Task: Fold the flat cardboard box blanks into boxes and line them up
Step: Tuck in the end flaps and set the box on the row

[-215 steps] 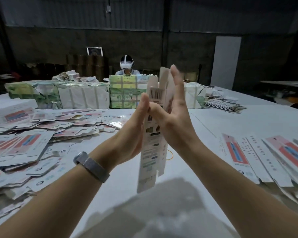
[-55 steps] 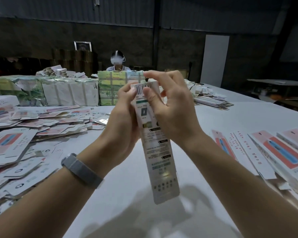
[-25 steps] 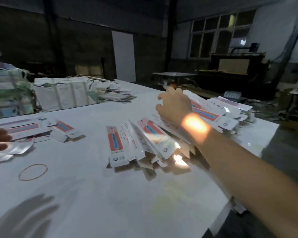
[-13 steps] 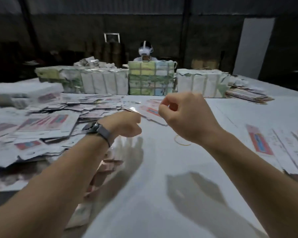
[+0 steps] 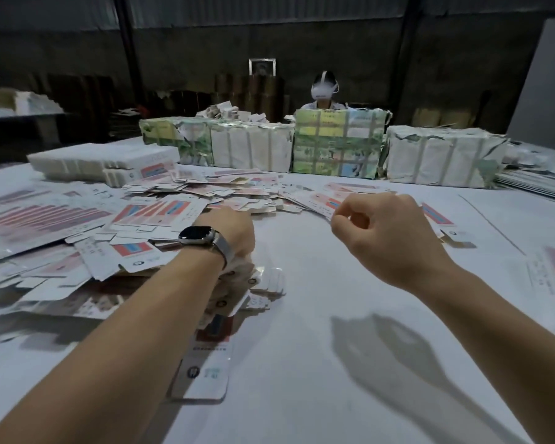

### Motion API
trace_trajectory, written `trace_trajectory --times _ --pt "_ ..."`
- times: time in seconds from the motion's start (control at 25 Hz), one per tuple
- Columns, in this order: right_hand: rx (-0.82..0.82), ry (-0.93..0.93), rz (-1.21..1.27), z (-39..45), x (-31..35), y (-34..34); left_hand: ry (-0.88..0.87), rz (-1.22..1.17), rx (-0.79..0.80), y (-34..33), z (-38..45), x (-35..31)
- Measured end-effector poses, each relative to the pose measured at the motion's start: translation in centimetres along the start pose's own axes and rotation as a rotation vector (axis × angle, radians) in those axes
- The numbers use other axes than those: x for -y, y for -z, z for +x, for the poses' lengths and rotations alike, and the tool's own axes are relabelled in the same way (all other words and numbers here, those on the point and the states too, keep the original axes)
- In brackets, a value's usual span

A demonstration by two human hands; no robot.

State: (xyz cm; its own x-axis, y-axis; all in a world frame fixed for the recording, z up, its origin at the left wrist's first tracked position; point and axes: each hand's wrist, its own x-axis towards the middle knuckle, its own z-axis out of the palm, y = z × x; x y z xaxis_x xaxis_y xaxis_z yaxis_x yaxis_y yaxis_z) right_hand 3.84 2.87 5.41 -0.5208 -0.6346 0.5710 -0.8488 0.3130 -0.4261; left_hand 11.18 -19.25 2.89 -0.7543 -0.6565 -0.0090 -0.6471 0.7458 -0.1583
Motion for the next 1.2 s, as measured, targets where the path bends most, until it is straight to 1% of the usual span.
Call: trace_trajectory --times 0.08,0.12,0.24,0.32,0.36,0.48,0.56,0.64,0.76,0.8,0.88,0.92,0.96,1.0,1.04,1.12,1.2 --pt "-0.001 0.001 0.007 0.0 -0.2 0.0 -0.015 0.080 -0.020 -0.4 0.4 -0.4" --pt "-0.004 0.002 0.011 0.0 -0.3 0.1 0.013 0.075 -0.026 -0.2 0.5 -0.3" --pt "-0.009 0.007 0.019 -0.2 -0.6 0.4 0.209 -0.013 -0.013 0.6 1.0 1.5" --pt "-0.002 0.017 0.020 -0.4 -0.6 0.4 0.237 -0.055 0.052 0.1 1.3 2.7" --pt "-0.002 0.023 0.021 -0.4 -0.6 0.4 0.221 -0.043 0.048 -0.3 1.3 2.7" --pt "-0.010 0.033 0.015 -0.3 -0.6 0.4 0.134 -0.022 -0.134 0.0 0.8 0.9" --pt "-0.025 0.032 0.015 -0.2 -0.7 0.5 0.082 -0.018 -0.216 0.7 0.1 -0.6" --pt "-0.020 0.027 0.017 -0.2 -0.9 0.5 0.064 -0.048 -0.300 1.4 -0.3 -1.2" --pt "-0.014 0.036 0.022 -0.2 -0.7 0.1 0.005 -0.117 -0.495 2.8 -1.6 -2.2" --pt "-0.025 0.036 0.030 -0.1 -0.7 0.0 -0.053 -0.176 -0.577 3.3 -2.0 -2.9" --pt "-0.063 0.023 0.049 0.1 -0.8 -0.2 -0.206 -0.380 -0.743 4.3 -2.9 -4.4" --pt "-0.087 0.014 0.057 0.2 -1.0 -0.2 -0.276 -0.514 -0.791 4.6 -3.4 -5.2" --pt "-0.107 0.003 0.065 0.4 -1.1 -0.2 -0.323 -0.666 -0.790 4.9 -4.0 -6.0" --pt "-0.121 -0.010 0.071 0.6 -1.2 -0.1 -0.335 -0.832 -0.740 4.9 -4.6 -6.7" --pt "-0.125 -0.020 0.075 0.9 -1.3 -0.1 -0.314 -1.008 -0.656 4.7 -5.2 -7.2" --pt "-0.130 -0.021 0.085 1.3 -1.3 0.0 -0.217 -1.345 -0.448 3.7 -6.4 -8.2" --pt "-0.152 0.003 0.117 1.6 -0.9 -0.3 -0.135 -1.609 -0.278 2.9 -7.4 -8.7"
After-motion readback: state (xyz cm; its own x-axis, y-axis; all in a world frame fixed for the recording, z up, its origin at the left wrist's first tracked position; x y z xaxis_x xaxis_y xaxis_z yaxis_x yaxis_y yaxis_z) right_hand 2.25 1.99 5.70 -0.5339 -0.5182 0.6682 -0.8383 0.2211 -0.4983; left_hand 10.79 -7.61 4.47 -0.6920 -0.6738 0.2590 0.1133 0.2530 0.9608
